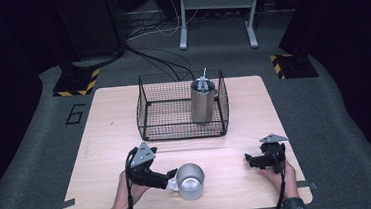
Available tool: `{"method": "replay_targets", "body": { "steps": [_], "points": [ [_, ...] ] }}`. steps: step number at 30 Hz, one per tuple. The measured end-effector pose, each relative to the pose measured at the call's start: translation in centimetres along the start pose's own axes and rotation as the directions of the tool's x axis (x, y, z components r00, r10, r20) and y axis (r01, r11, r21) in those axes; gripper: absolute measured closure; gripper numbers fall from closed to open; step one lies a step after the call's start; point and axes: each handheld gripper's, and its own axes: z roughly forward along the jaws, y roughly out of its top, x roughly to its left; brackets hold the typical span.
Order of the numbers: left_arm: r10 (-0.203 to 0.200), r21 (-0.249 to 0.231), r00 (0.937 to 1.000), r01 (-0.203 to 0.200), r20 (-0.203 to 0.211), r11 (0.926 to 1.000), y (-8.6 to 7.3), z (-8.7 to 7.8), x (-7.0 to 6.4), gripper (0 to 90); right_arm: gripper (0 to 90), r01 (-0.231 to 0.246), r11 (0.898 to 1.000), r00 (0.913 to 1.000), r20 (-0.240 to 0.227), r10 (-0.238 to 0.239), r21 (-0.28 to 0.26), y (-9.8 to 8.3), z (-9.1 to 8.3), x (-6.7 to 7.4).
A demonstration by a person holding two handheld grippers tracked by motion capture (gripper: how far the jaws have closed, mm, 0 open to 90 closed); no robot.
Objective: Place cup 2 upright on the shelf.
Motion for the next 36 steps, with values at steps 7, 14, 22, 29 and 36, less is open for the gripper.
{"method": "replay_targets", "body": {
  "steps": [7,14,22,29,36],
  "points": [
    [0.031,0.012,0.9987,-0.032,0.041,0.9994,0.5,0.9,-1.8,0.0,0.0,0.000,1.000,1.0000,0.001,0.000,0.000,0.0,0.0,0.0],
    [0.066,0.036,0.9949,-0.069,0.076,0.9969,0.5,2.0,-3.0,0.0,0.0,-0.001,1.000,1.0000,0.003,0.001,0.000,0.0,0.0,0.0],
    [0.092,0.065,0.9902,-0.099,0.105,0.9929,0.5,3.0,-3.9,0.0,0.0,-0.001,1.000,1.0000,0.003,0.001,0.000,0.0,0.0,0.0],
    [0.101,0.075,0.9883,-0.110,0.114,0.9911,0.3,3.7,-4.5,0.0,0.0,-0.001,1.000,1.0000,0.003,0.001,0.000,0.0,0.0,0.0],
    [0.092,0.084,0.9865,-0.104,0.136,0.9911,0.0,4.2,-4.6,0.0,0.0,-0.001,1.000,1.0000,0.003,0.001,0.000,0.0,0.0,0.0]
  ]
}}
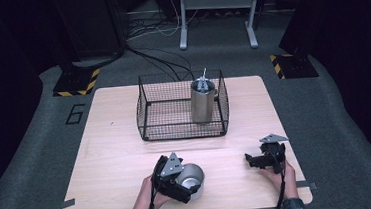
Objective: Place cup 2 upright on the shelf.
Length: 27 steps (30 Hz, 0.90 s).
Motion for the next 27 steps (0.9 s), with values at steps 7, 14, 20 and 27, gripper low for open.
{"method": "replay_targets", "body": {
  "steps": [7,14,20,27],
  "points": [
    [0.005,0.016,0.9999,-0.006,0.009,0.9999,-0.2,0.7,-0.3,0.2,0.0,0.000,1.000,1.0000,0.000,0.000,0.000,0.0,0.0,0.0],
    [0.011,0.038,0.9999,-0.011,0.007,0.9992,-0.5,1.4,-0.4,0.5,0.0,0.000,1.000,1.0000,0.000,0.000,-0.001,0.0,0.0,0.0],
    [0.020,0.050,0.9995,-0.018,-0.025,0.9986,-0.6,1.5,-0.6,5.1,0.0,0.000,1.000,1.0000,0.000,0.000,0.000,0.0,0.0,0.0],
    [0.035,0.057,0.9990,-0.034,-0.029,0.9978,-0.6,1.5,-0.6,5.9,0.0,-0.001,1.000,1.0000,0.000,0.001,0.000,0.0,0.0,0.0]
  ]
}}
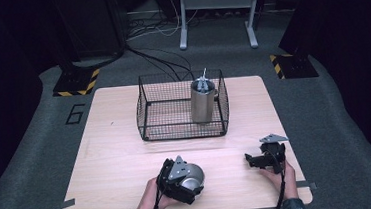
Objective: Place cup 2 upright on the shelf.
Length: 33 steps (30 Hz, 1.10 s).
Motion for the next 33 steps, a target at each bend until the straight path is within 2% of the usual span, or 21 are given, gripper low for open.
{"method": "replay_targets", "body": {
  "steps": [5,11,15,17,21,26,28,30,32,33],
  "points": [
    [0.012,-0.005,0.9997,-0.012,0.020,0.9999,0.0,0.0,0.1,6.1,0.0,0.001,1.000,1.0000,0.000,-0.001,0.000,0.0,0.0,0.0],
    [0.030,-0.001,0.9974,-0.030,0.065,0.9995,0.1,-0.2,0.4,6.1,0.0,0.000,1.000,1.0000,0.001,0.000,0.001,0.0,0.0,0.0],
    [0.037,-0.004,0.9977,-0.037,0.058,0.9993,0.2,-0.4,0.5,6.1,0.0,-0.001,1.000,1.0000,0.000,0.001,0.002,0.0,0.0,0.0],
    [0.033,-0.012,0.9971,-0.032,0.068,0.9994,0.2,-0.6,0.8,6.2,0.0,0.002,1.000,1.0000,0.000,-0.002,0.000,0.0,0.0,0.0],
    [0.048,-0.013,0.9971,-0.047,0.059,0.9988,0.5,-1.2,1.2,6.2,0.0,0.001,1.000,1.0000,0.001,-0.001,0.001,0.0,0.0,0.0],
    [0.042,-0.024,0.9965,-0.040,0.072,0.9989,1.2,-2.0,2.3,6.1,0.0,0.001,1.000,1.0000,0.000,-0.001,0.001,0.0,0.0,0.0],
    [0.040,-0.034,0.9971,-0.038,0.064,0.9987,1.3,-2.1,2.4,6.2,0.0,0.001,1.000,1.0000,0.000,-0.001,0.001,0.0,0.0,0.0],
    [0.043,-0.027,0.9966,-0.041,0.070,0.9988,1.6,-2.3,2.7,6.1,0.0,0.001,1.000,1.0000,0.000,-0.001,0.001,0.0,0.0,0.0],
    [0.043,-0.023,0.9945,-0.041,0.096,0.9989,2.2,-2.6,3.2,6.2,0.0,0.001,1.000,1.0000,0.001,-0.001,0.001,0.0,0.0,0.0],
    [0.055,-0.023,0.9935,-0.053,0.100,0.9983,2.7,-2.7,3.3,6.2,0.0,0.001,1.000,1.0000,0.001,-0.001,0.001,0.0,0.0,0.0]
  ]
}}
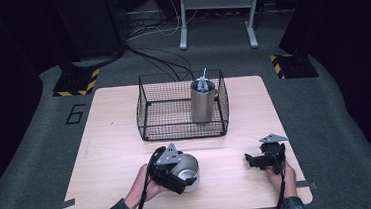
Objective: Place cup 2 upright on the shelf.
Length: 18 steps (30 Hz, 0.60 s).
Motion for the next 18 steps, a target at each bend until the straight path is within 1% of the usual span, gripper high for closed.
{"method": "replay_targets", "body": {
  "steps": [3,5,6,9,11,12,14,17,18],
  "points": [
    [0.006,-0.008,1.0000,-0.006,-0.007,1.0000,1.0,-0.7,0.3,6.2,0.0,0.000,1.000,1.0000,-0.001,0.000,0.000,0.0,0.0,0.0],
    [0.010,-0.007,0.9999,-0.010,-0.002,0.9999,1.6,-1.2,0.7,6.2,0.0,0.000,1.000,1.0000,0.000,0.000,0.000,0.0,0.0,0.0],
    [0.011,-0.011,0.9999,-0.011,-0.009,0.9999,2.0,-1.5,1.1,6.2,0.0,0.001,1.000,1.0000,0.000,-0.001,0.000,0.0,0.0,0.0],
    [0.005,-0.020,1.0000,-0.005,-0.005,0.9998,2.3,-1.6,1.4,6.2,0.0,0.000,1.000,1.0000,-0.001,0.000,-0.001,0.0,0.0,0.0],
    [0.012,-0.018,0.9999,-0.012,-0.002,0.9998,2.7,-1.8,1.6,6.2,0.0,0.000,1.000,1.0000,0.000,0.000,0.000,0.0,0.0,0.0],
    [0.019,-0.021,0.9998,-0.019,-0.006,0.9996,2.9,-1.8,1.7,6.2,0.0,0.000,1.000,1.0000,0.000,0.000,0.000,0.0,0.0,0.0],
    [0.022,-0.026,0.9998,-0.022,0.003,0.9994,3.4,-2.1,1.9,6.2,0.0,0.000,1.000,1.0000,0.000,0.000,0.000,0.0,0.0,0.0],
    [0.026,-0.027,0.9996,-0.026,-0.009,0.9993,3.8,-2.2,2.2,6.2,0.0,0.000,1.000,1.0000,0.000,0.000,0.000,0.0,0.0,0.0],
    [0.025,-0.026,0.9997,-0.025,-0.002,0.9993,3.9,-2.2,2.3,6.2,0.0,0.000,1.000,1.0000,0.000,0.000,0.000,0.0,0.0,0.0]
  ]
}}
